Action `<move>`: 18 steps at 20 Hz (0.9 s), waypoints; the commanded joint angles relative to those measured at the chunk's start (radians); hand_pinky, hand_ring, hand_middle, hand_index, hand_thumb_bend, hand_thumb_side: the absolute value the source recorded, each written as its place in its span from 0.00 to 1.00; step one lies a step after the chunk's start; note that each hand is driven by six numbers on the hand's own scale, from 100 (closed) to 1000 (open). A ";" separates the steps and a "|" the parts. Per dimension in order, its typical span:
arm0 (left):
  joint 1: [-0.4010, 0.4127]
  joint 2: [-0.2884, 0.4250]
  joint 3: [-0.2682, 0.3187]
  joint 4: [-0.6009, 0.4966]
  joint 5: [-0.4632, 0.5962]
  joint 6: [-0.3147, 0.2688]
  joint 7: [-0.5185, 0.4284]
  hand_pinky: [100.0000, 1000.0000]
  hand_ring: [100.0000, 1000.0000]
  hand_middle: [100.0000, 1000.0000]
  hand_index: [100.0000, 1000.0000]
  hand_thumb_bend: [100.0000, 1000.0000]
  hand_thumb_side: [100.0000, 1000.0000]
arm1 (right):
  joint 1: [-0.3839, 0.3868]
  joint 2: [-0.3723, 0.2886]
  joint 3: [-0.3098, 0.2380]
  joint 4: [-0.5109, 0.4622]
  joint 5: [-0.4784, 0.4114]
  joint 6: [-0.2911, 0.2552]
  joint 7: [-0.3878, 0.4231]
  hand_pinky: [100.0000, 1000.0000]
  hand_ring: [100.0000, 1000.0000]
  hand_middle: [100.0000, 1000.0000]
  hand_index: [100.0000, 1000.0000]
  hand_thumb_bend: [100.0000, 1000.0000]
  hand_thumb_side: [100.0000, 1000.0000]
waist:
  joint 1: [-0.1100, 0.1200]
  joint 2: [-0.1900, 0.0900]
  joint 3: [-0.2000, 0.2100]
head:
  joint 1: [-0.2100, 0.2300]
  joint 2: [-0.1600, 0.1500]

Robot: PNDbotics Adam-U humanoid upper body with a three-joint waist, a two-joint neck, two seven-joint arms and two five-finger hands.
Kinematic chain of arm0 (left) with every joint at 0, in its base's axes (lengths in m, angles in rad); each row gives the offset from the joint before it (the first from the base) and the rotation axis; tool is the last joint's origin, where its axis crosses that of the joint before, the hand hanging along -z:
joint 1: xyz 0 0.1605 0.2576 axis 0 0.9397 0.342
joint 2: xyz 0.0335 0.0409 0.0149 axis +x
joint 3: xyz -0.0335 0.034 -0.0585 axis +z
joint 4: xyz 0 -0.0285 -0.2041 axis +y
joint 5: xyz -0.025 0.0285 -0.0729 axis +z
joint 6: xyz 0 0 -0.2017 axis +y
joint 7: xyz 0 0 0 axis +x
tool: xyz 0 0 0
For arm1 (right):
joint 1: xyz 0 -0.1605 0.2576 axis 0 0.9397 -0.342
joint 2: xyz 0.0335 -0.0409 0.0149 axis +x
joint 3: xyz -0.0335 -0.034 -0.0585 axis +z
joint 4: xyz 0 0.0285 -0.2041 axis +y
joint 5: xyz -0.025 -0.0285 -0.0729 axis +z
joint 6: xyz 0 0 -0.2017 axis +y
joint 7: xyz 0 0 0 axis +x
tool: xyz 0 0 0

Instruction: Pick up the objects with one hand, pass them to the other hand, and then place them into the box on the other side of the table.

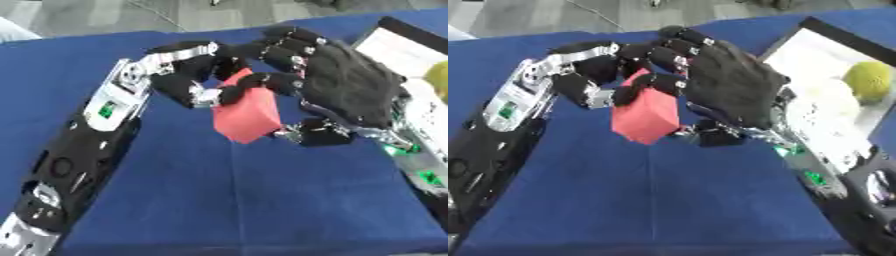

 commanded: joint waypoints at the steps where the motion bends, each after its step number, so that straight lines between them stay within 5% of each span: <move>1: -0.023 -0.002 -0.013 -0.034 0.009 -0.010 -0.002 0.54 0.41 0.33 0.46 0.00 0.36 | -0.015 -0.014 -0.009 -0.019 -0.003 0.003 -0.025 0.85 0.77 0.82 0.46 0.34 0.00 | -0.002 -0.012 0.000 | -0.003 -0.003; 9: -0.024 -0.004 -0.012 -0.040 0.031 -0.018 -0.002 0.56 0.44 0.37 0.50 0.00 0.44 | -0.012 -0.017 -0.010 -0.019 -0.016 0.003 -0.055 0.84 0.75 0.79 0.32 0.34 0.00 | -0.004 -0.012 -0.001 | -0.007 -0.003; 18: -0.023 -0.006 0.002 -0.035 0.053 -0.014 -0.002 0.58 0.46 0.40 0.53 0.00 0.55 | -0.009 -0.019 -0.007 -0.019 -0.019 0.002 -0.044 0.84 0.76 0.78 0.31 0.34 0.00 | -0.003 -0.010 -0.001 | -0.012 -0.003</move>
